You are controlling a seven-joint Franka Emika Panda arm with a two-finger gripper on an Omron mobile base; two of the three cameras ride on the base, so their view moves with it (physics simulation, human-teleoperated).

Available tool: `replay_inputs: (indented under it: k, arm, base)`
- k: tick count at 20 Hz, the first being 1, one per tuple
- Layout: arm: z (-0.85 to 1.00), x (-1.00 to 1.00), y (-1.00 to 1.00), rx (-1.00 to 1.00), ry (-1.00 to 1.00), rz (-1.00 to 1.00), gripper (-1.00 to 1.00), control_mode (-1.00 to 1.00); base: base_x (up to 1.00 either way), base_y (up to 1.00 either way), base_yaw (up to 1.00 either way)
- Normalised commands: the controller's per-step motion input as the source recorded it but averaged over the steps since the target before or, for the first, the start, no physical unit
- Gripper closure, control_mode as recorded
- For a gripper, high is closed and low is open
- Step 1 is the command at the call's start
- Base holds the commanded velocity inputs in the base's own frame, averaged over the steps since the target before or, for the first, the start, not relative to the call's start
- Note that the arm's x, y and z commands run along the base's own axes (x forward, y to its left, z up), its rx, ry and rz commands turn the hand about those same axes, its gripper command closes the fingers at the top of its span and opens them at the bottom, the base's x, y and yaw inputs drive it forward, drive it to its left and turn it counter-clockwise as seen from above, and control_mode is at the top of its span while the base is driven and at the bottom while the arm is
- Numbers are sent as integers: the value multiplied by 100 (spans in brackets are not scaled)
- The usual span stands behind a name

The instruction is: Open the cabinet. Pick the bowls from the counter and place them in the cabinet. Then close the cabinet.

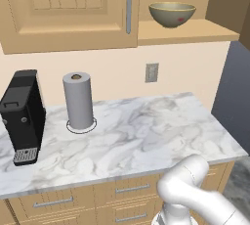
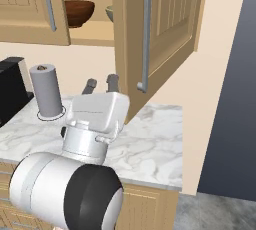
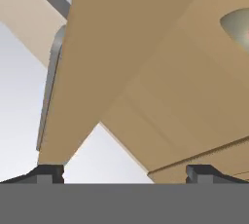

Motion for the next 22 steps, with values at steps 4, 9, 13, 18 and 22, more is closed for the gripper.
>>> replay_inputs:
  k: [4,9,13,18,22]
  arm:
    - [-17,-94,-61,0,18,1,-100,-100]
    - [-27,-96,-43,-1,23,1,-100,-100]
    - [-16,-88,-43,0,36,0,-100,-100]
    - [-35,-100,-45,-1,30,0,-100,-100]
    - [-33,-100,-54,0,23,0,-100,-100]
  base:
    - [0,0,0]
    - [0,0,0]
    - [0,0,0]
    - [0,0,0]
    - [0,0,0]
